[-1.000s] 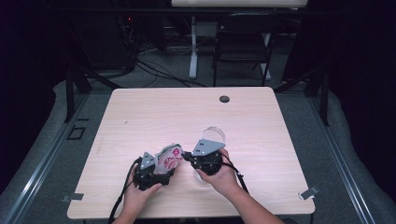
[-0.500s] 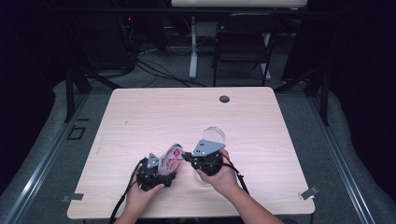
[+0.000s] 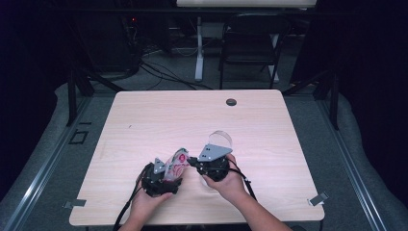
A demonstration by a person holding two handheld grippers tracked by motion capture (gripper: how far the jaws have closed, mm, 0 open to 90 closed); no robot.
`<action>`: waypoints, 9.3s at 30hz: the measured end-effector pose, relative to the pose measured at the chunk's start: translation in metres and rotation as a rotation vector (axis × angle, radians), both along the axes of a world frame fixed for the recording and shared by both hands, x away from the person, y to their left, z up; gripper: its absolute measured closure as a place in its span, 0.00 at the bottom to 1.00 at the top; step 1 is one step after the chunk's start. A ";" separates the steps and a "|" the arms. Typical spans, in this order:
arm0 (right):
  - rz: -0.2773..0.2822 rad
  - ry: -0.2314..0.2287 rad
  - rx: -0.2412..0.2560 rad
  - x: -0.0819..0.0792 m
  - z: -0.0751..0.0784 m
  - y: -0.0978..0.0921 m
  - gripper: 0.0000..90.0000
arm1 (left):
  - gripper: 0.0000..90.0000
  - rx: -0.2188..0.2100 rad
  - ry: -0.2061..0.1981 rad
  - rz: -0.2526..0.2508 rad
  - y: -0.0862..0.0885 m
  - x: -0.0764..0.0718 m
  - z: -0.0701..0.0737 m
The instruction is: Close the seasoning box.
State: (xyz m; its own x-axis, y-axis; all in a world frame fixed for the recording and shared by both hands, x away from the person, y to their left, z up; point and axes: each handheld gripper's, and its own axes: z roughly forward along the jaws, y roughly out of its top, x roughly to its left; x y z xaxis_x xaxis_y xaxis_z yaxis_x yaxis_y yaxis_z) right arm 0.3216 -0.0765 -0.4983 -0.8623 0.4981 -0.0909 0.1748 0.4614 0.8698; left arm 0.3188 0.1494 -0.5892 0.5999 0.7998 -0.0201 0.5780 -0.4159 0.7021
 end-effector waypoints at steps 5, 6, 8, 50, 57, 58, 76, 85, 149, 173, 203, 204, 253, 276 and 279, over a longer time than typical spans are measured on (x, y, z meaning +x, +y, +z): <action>0.005 0.002 0.002 0.000 0.000 0.000 0.99 | 0.23 -0.006 -0.012 0.021 0.001 -0.001 0.001; 0.003 0.000 0.001 0.000 0.000 0.000 0.99 | 0.27 -0.013 -0.017 0.016 0.000 -0.001 0.001; 0.002 0.000 -0.002 0.000 0.000 0.000 0.99 | 0.30 -0.013 -0.019 0.018 0.000 -0.001 0.001; -0.125 0.033 0.006 -0.010 0.009 -0.064 0.56 | 0.67 -0.135 -0.024 0.061 0.005 0.010 0.020; -0.213 0.052 0.032 -0.014 0.007 -0.085 0.38 | 0.67 -0.150 -0.056 0.053 0.003 0.013 0.032; -0.215 0.054 0.036 -0.015 0.007 -0.087 0.37 | 0.67 -0.146 -0.062 0.053 0.002 0.013 0.033; -0.289 0.059 0.029 -0.032 0.007 -0.103 0.19 | 0.68 -0.025 -0.220 0.041 -0.014 0.013 0.057; -0.235 -0.057 -0.051 -0.037 0.009 -0.093 0.50 | 0.68 0.076 -0.315 0.056 -0.015 0.012 0.067; -0.065 -0.205 -0.035 -0.040 0.044 -0.055 0.75 | 0.68 0.381 -0.561 -0.028 -0.042 -0.004 0.068; -0.015 -0.218 -0.095 -0.036 0.030 -0.039 0.82 | 0.68 0.409 -0.582 -0.053 -0.045 -0.010 0.066; 0.001 -0.117 -0.048 -0.030 0.027 -0.041 1.00 | 0.68 0.448 -0.626 -0.051 -0.047 -0.011 0.063; -0.001 -0.112 -0.044 -0.030 0.027 -0.042 1.00 | 0.68 0.451 -0.629 -0.050 -0.047 -0.011 0.063; -0.013 0.045 0.048 -0.021 0.017 -0.050 1.00 | 0.68 0.623 -0.781 -0.054 -0.053 -0.019 0.063; -0.020 0.038 0.023 -0.021 0.014 -0.051 1.00 | 0.68 0.750 -0.814 -0.084 -0.057 -0.023 0.066; -0.024 0.035 0.017 -0.021 0.014 -0.052 1.00 | 0.68 0.760 -0.821 -0.087 -0.058 -0.023 0.066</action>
State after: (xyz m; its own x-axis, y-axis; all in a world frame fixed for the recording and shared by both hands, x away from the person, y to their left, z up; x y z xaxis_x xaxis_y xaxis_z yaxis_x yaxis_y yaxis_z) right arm 0.3010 -0.1282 -0.4839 -0.8527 0.5198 -0.0521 0.2160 0.4417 0.8708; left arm 0.2958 0.0916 -0.5230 0.2616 0.3912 0.8823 0.0050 -0.9147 0.4041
